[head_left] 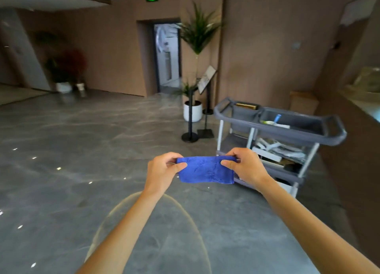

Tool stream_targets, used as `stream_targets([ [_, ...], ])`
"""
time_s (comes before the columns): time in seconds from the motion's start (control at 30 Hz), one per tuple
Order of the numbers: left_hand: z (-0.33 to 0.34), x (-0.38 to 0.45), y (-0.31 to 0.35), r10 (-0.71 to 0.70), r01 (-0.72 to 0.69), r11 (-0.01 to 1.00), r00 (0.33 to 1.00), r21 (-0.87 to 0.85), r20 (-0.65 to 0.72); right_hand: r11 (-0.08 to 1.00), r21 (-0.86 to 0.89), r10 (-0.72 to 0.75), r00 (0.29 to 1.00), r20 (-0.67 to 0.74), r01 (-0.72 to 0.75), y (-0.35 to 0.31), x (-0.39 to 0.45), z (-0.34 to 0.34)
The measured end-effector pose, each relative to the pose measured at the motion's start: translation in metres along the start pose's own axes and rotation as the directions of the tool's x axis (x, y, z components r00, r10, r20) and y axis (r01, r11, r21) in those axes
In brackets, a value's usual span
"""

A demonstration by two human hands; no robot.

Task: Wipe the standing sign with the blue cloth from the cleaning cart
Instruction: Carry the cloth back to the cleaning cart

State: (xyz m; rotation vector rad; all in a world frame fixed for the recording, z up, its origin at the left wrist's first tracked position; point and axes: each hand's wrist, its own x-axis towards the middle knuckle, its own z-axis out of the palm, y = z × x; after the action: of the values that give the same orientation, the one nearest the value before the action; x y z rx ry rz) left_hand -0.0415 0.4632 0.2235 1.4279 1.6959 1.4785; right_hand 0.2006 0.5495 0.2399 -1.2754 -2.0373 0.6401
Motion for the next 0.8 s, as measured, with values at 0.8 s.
stream_targets([
  [0.8, 0.317, 0.112, 0.072, 0.178, -0.157, 0.983, 0.934, -0.092, 0.309, 0.962, -0.067, 0.237, 0.932, -0.273, -0.264, 0.210, 0.024, -0.214],
])
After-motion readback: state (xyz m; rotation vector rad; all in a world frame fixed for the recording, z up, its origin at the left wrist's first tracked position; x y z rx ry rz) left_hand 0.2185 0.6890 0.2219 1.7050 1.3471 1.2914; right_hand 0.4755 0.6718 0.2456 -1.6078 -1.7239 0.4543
